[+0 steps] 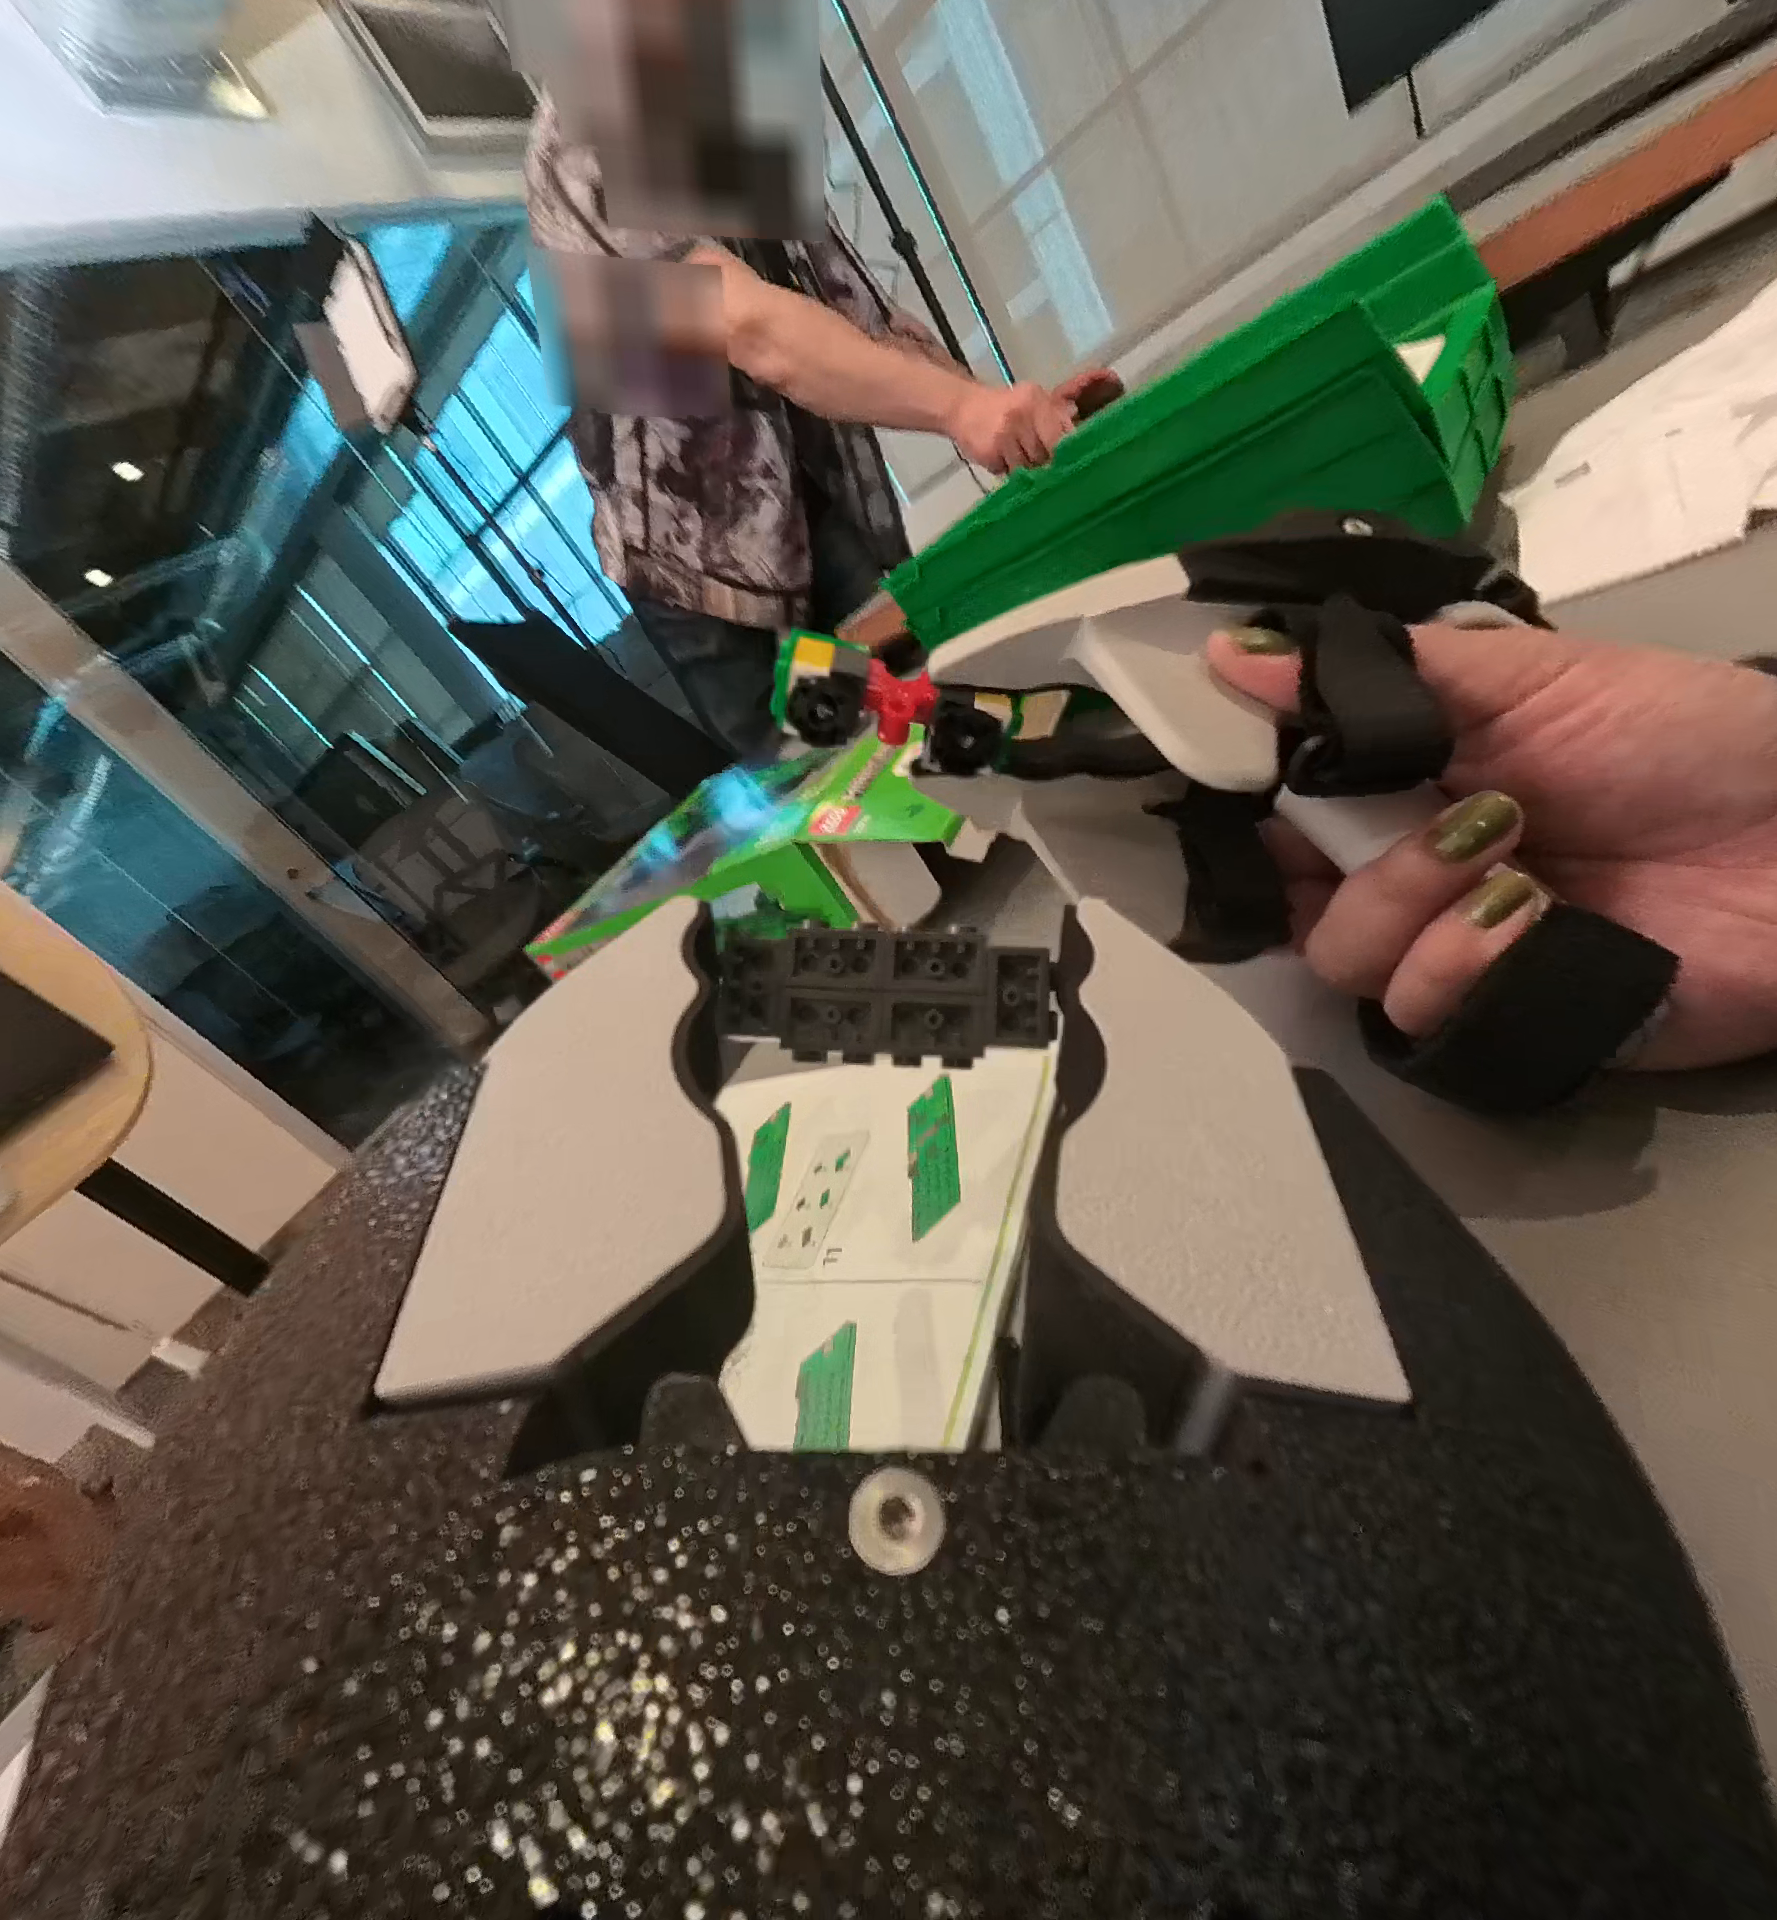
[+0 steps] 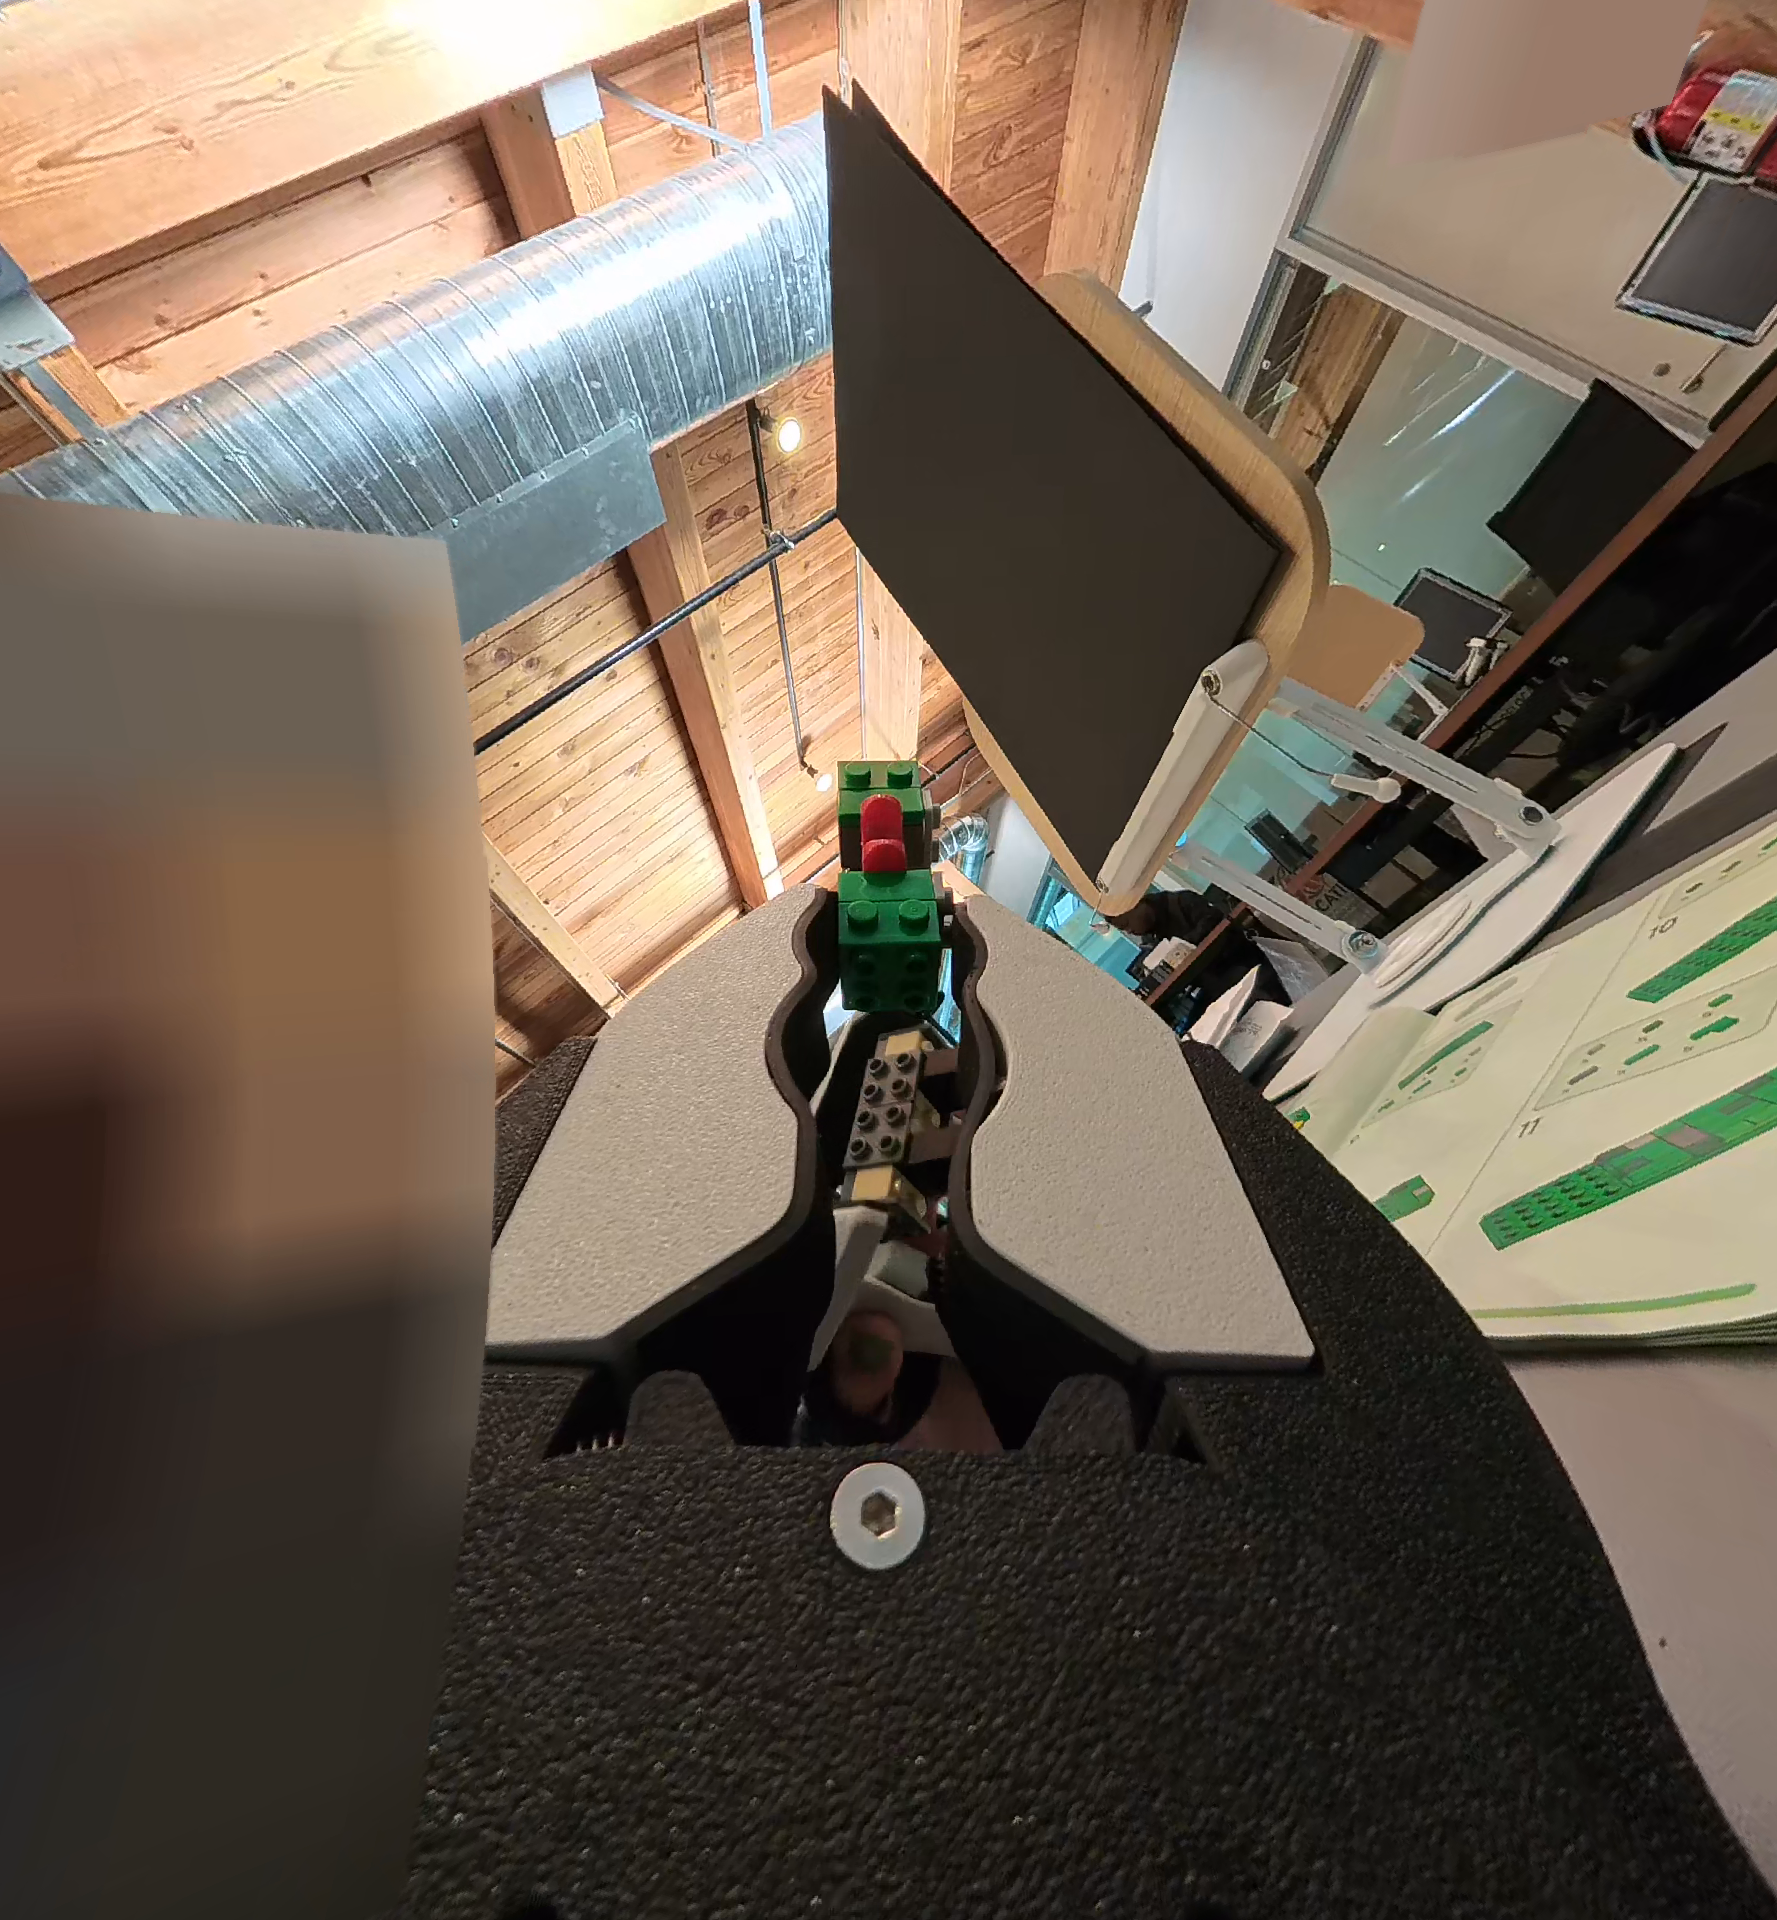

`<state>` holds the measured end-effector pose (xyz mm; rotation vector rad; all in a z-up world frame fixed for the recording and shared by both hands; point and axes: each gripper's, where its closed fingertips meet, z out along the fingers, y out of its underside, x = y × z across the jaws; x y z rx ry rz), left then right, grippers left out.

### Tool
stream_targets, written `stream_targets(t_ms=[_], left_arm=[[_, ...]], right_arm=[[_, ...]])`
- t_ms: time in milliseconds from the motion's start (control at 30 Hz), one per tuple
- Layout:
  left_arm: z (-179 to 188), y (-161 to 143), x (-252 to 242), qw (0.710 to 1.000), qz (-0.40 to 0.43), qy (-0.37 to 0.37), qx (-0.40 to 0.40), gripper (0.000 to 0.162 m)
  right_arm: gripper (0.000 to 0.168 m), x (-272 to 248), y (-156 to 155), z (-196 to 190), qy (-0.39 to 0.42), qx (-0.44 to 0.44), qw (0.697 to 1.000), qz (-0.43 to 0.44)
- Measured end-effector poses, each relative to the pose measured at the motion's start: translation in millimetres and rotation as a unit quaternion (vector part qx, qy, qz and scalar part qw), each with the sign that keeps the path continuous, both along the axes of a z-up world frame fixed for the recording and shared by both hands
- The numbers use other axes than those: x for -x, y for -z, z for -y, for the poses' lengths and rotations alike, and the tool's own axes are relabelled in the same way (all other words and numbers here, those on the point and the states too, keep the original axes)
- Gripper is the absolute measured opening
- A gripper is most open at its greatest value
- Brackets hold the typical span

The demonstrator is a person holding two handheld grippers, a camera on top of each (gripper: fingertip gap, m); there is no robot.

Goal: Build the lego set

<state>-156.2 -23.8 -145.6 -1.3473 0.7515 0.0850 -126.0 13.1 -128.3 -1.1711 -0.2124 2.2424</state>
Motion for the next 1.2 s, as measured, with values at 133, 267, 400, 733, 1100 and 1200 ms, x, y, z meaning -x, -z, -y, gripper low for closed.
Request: stream_targets(t_ms=[133, 267, 400, 733, 1100, 1200], left_arm=[[8, 8, -1, 0.99, 0.001, 0.023, 0.139, 0.062], [28, 11, 0, 0.962, -0.007, 0.051, 0.267, 0.062], [53, 29, 4, 0.909, -0.071, 0.082, 0.402, 0.062], [68, 58, 14, 0.853, -0.14, 0.077, 0.497, 0.062], [73, 75, 17, 0.846, -0.12, 0.079, 0.513, 0.063], [73, 75, 18, 0.847, -0.117, 0.079, 0.513, 0.063]], right_arm=[[0.019, -1, -1, 0, 0.0, -0.002, 1.0, -0.002], [0.019, -1, -1, 0, 0.001, -0.002, 1.0, -0.004], [0.019, -2, -1, 0, 0.003, -0.001, 1.0, -0.004], [0.02, -2, -1, 0, 0.002, -0.002, 1.0, -0.004], [0.02, 0, -1, 2, -0.005, -0.005, 1.0, -0.001], [0.019, 1, -1, 2, -0.007, -0.005, 1.0, -0.001]])
